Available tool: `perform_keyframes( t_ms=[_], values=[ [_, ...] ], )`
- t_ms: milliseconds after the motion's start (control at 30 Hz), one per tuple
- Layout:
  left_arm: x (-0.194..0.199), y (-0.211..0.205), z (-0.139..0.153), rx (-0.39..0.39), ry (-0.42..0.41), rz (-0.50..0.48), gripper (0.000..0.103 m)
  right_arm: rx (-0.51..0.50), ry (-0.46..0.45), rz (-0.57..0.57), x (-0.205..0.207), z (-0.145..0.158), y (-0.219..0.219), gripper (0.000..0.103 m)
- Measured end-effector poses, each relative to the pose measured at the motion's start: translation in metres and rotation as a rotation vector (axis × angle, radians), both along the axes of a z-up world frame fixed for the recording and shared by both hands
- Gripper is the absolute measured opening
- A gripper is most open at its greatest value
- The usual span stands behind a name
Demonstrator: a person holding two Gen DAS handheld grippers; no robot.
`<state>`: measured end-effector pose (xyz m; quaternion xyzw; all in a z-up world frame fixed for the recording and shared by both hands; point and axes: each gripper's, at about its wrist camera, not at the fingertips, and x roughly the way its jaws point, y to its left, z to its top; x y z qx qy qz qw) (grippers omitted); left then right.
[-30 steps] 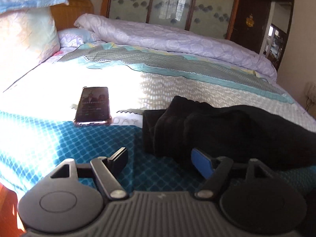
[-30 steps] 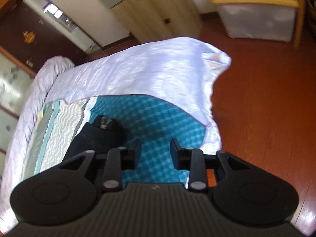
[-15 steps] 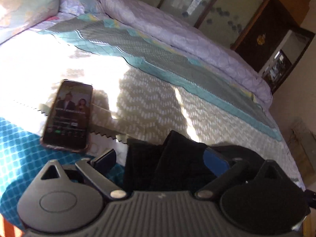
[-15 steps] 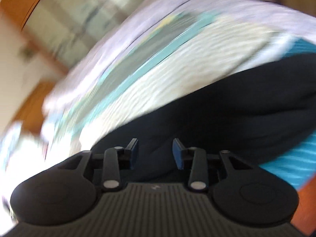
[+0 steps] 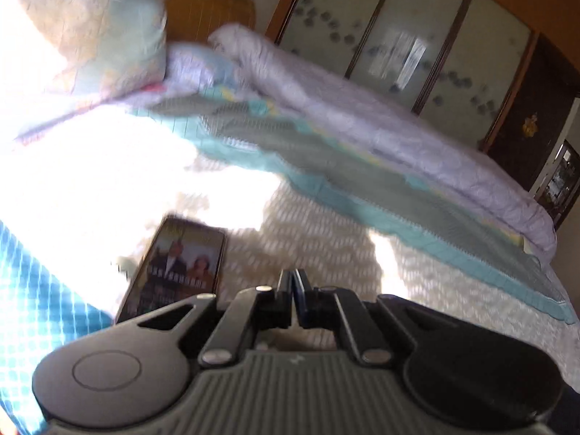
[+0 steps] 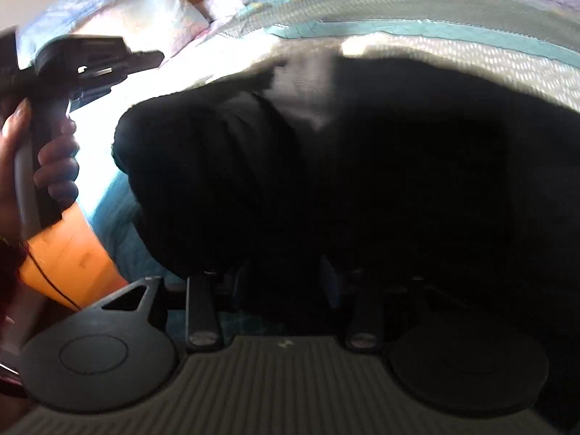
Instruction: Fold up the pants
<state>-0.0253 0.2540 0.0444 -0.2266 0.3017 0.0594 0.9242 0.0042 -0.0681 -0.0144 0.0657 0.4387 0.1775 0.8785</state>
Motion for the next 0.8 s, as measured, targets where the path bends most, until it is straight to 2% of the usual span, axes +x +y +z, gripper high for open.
perform_keyframes(
  t_ms=[33,100,133,167,200,233,300,333,367,400,433,467,500,533,600,667,733,800],
  values=[
    [-0.005,0.007,-0.005,-0.047,0.014,-0.004,0.003,-0.023,-0.005,0.019,0.0,0.002,0.005,0.048],
    [-0.02,0.017,-0.005,-0.069,0.009,0.003,0.006,-0.012,0.0,0.027,-0.001,0.012,0.002,0.048],
    [-0.027,0.019,-0.002,-0.08,0.009,-0.008,0.015,0.024,-0.006,0.022,-0.002,0.018,-0.002,0.048],
    [-0.031,0.021,0.002,-0.1,0.014,-0.027,0.034,0.065,-0.024,0.011,-0.01,0.023,-0.013,0.048],
    [-0.035,0.023,0.005,-0.127,0.033,-0.051,0.048,0.091,-0.044,-0.003,-0.01,0.029,-0.017,0.048],
    [-0.037,0.022,0.007,-0.153,0.055,-0.074,0.066,0.111,-0.067,-0.021,-0.011,0.035,-0.019,0.048],
    [-0.04,0.019,0.005,-0.215,0.092,-0.134,0.074,0.137,-0.116,-0.067,-0.01,0.045,-0.023,0.048],
    [-0.039,0.016,0.001,-0.246,0.118,-0.155,0.081,0.153,-0.137,-0.095,-0.005,0.048,-0.025,0.047],
    [-0.037,0.012,-0.005,-0.282,0.147,-0.173,0.083,0.173,-0.149,-0.126,0.001,0.049,-0.025,0.047],
    [-0.034,0.008,-0.013,-0.324,0.177,-0.199,0.081,0.198,-0.15,-0.156,0.011,0.049,-0.025,0.044],
    [-0.031,0.003,-0.022,-0.351,0.203,-0.215,0.065,0.232,-0.145,-0.179,0.016,0.046,-0.032,0.041],
    [-0.03,-0.003,-0.028,-0.35,0.218,-0.222,0.035,0.264,-0.13,-0.19,0.023,0.042,-0.031,0.03],
    [-0.029,-0.01,-0.031,-0.308,0.216,-0.219,0.029,0.296,-0.091,-0.192,0.029,0.034,-0.029,0.021],
    [-0.032,-0.013,-0.03,-0.271,0.19,-0.209,0.023,0.324,-0.018,-0.17,0.037,0.02,-0.021,0.019],
    [-0.042,-0.017,-0.018,-0.178,0.094,-0.183,0.019,0.325,0.177,-0.067,0.041,-0.014,0.009,0.019],
    [-0.049,-0.022,-0.012,-0.064,0.072,-0.162,0.019,0.255,0.067,-0.042,0.022,-0.013,0.027,0.019],
    [-0.049,-0.023,-0.016,-0.038,0.122,-0.16,0.02,0.288,0.065,-0.06,0.017,-0.005,0.025,0.019],
    [-0.053,-0.017,-0.015,-0.054,0.146,-0.137,0.026,0.357,0.08,-0.099,0.019,0.004,0.009,0.019]
  ],
)
